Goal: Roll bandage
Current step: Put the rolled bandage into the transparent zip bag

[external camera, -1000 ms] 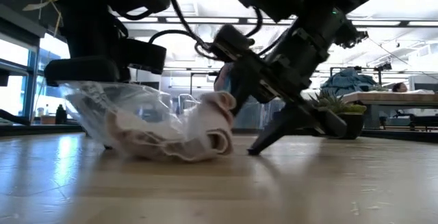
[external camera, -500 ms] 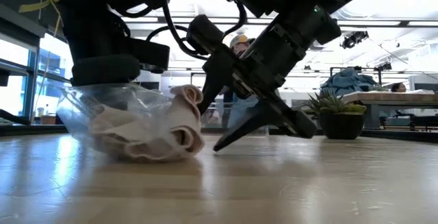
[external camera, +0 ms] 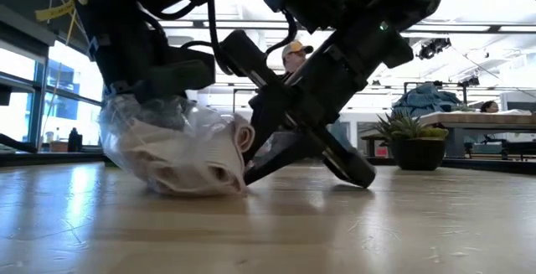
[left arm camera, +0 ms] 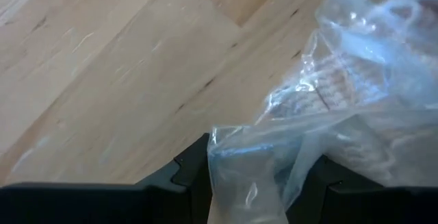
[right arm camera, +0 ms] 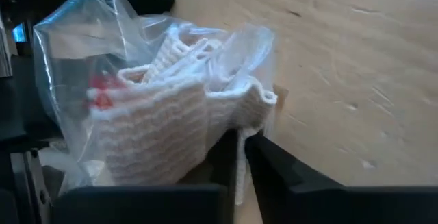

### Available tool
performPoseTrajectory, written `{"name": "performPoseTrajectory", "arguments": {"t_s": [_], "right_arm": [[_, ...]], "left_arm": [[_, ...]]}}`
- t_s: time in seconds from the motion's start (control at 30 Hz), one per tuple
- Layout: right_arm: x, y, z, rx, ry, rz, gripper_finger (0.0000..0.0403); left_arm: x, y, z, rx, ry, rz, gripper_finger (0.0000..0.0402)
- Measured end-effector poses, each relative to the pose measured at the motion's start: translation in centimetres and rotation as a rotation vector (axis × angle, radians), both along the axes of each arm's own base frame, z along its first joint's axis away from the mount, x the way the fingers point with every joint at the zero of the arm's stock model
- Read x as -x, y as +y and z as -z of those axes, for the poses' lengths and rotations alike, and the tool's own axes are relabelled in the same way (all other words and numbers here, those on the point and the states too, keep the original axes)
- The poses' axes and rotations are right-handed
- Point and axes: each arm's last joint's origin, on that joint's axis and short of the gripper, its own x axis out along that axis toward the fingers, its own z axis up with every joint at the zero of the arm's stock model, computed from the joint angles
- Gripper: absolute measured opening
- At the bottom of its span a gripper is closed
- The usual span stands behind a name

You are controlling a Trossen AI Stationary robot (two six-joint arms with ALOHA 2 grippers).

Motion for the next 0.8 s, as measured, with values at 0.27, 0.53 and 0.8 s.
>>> {"name": "performPoseTrajectory", "arguments": {"t_s": [0.27,0.53,0.8], "right_arm": [[0.1,0.4,0.1,0.018,-0.004,0.011,0.0001],[1.7,0.5,-1.7,0.087,0.098,-0.054,0.0000],[2.5,0.0,-3.9,0.113,0.112,-0.160,0.0000]], "left_arm": [[-0.3,0.0,-0.3,-0.025,-0.010,0.035,0.0133],[1.4,1.4,-3.1,-0.156,0.113,0.245,0.0133],[3.5,2.4,-6.5,-0.166,0.124,0.264,0.0133]]}}
